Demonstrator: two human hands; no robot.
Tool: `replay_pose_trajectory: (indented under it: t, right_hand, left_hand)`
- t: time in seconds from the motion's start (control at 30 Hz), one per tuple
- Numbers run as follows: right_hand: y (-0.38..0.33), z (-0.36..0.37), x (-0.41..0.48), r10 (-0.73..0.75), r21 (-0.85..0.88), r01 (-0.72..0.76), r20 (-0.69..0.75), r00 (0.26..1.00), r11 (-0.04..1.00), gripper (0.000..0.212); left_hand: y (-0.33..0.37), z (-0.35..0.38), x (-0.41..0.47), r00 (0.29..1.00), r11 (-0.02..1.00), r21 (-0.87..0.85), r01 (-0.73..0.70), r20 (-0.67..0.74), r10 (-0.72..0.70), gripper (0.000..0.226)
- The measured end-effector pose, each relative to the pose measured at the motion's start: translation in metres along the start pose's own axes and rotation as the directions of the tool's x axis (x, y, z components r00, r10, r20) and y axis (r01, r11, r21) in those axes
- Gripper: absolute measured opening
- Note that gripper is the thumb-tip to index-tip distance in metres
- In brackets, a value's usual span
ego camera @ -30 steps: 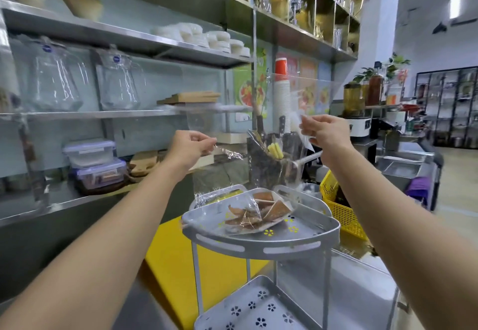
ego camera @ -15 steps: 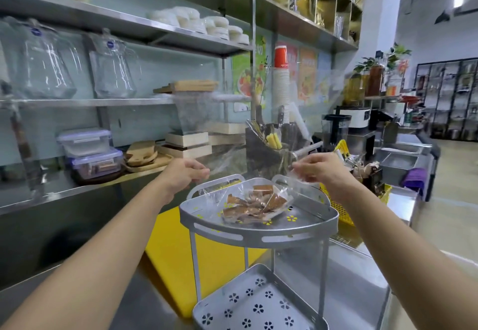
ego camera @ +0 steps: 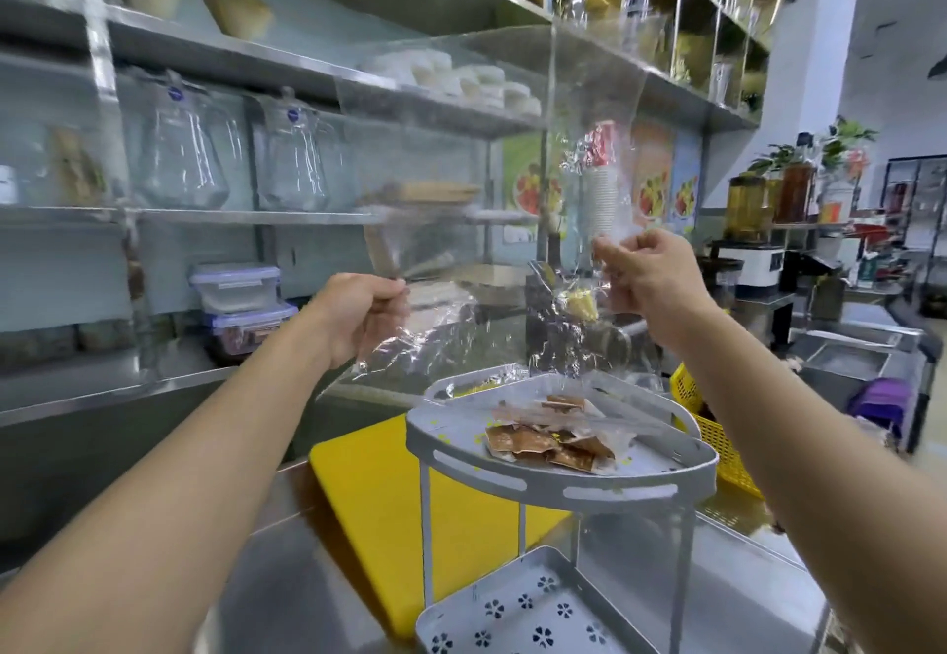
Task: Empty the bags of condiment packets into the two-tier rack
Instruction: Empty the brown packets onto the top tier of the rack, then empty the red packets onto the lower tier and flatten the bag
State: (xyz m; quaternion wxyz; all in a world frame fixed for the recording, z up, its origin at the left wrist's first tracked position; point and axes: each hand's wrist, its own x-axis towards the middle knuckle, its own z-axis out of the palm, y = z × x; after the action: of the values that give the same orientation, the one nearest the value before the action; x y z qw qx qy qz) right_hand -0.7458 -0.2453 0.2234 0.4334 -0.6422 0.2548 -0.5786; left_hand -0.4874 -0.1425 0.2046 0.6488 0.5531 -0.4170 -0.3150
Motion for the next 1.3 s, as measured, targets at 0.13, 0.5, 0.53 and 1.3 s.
replay_pose_trajectory:
  t: [0.13, 0.5, 0.53, 1.3]
  right_hand:
    - [0.009, 0.032, -0.013, 0.120, 0.046, -0.125, 0.109, 0.987, 0.991, 0.026]
    - [0.072, 0.194, -0.116, 0.310, -0.064, -0.316, 0.454, 0.836, 0.947, 0.041]
    - [0.080, 0.212, -0.131, 0.349, -0.079, -0.358, 0.490, 0.799, 0.930, 0.042]
    - [0.161, 0.445, -0.518, 0.473, -0.471, -0.043, 0.877, 0.077, 0.881, 0.031]
  left_hand:
    - [-0.010, -0.044, -0.029, 0.999, 0.999, 0.039, 0.031, -0.023, -0.030, 0.021]
    - [-0.086, -0.202, -0.179, 0.897, 0.975, -0.065, 0.211, -0.385, -0.219, 0.015]
    - [-0.096, -0.218, -0.197, 0.868, 0.966, -0.120, 0.227, -0.426, -0.257, 0.016]
    - [-0.243, -0.382, -0.617, 0.015, 0.646, -0.181, 0.741, -0.958, -0.285, 0.044]
